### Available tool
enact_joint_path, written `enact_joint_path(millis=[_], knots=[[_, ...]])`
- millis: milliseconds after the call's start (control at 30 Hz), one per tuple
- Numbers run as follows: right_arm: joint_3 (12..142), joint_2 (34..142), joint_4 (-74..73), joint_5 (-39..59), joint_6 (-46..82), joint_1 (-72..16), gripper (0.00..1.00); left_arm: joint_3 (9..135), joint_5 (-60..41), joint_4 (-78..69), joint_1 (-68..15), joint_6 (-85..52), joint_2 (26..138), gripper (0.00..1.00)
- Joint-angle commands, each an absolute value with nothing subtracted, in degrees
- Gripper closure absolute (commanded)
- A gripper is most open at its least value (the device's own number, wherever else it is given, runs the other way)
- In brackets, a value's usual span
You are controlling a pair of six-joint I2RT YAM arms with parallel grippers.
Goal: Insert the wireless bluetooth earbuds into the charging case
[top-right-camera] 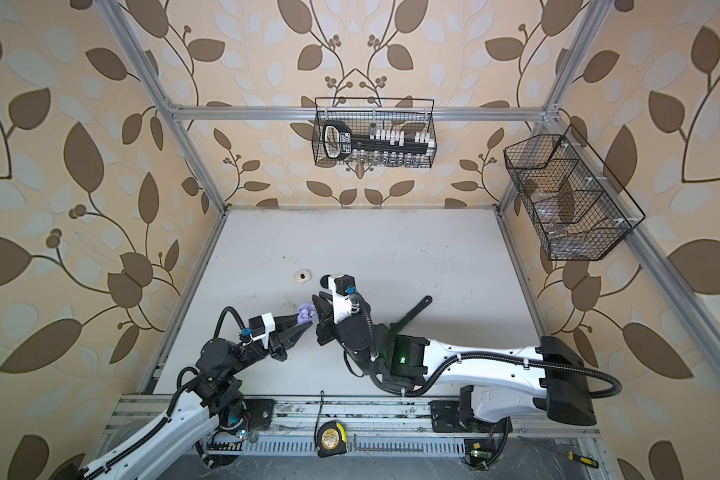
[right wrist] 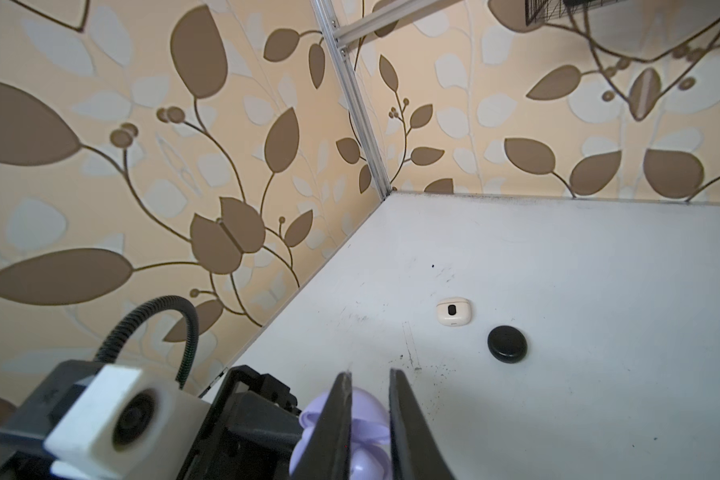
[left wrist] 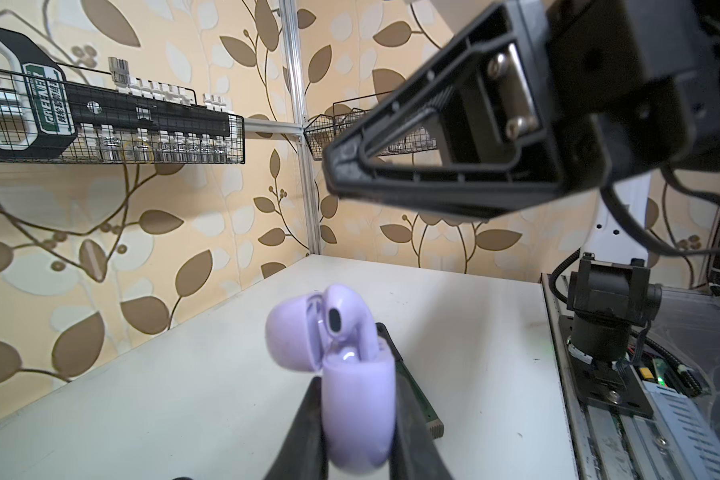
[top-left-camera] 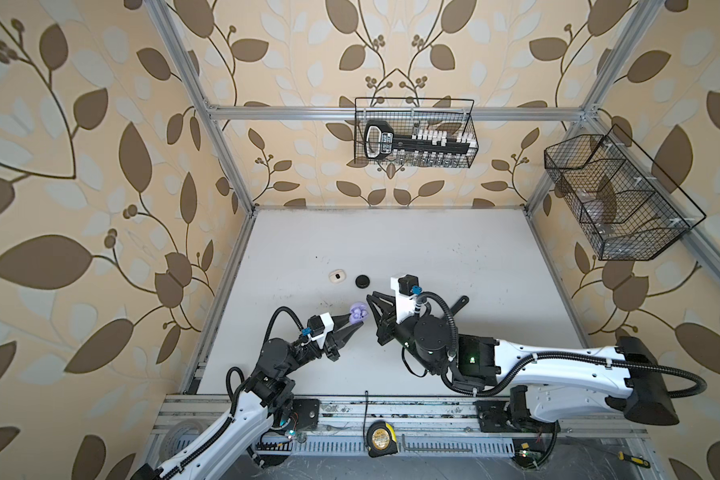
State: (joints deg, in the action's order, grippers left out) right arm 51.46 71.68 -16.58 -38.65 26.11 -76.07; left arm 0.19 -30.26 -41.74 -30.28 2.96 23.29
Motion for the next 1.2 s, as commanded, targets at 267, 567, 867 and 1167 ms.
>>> enact_joint_path(millis=[267, 567, 867, 1167], knots=[[52.9, 77.7, -17.2, -36.5, 25.3, -77.5, 0.85, -0.1, -32.4, -43.9, -30.0, 4.4, 23.0, 1.0], [51.6, 77.9, -17.1, -38.8, 25.8, -78.5, 0.87, -0.1, -32.7, -44.1, -30.0, 4.2, 22.9, 1.0], [49.4, 70.7, -19.2, -39.8, 20.4, -78.9, 0.82, -0.2, -33.8, -43.9, -30.0, 5.7, 23.4, 1.0], [51.6, 75.9, -18.7, -37.3, 21.3, -79.2, 0.8, -0.2, -34.9, -43.8, -30.0, 5.9, 22.9, 1.0]])
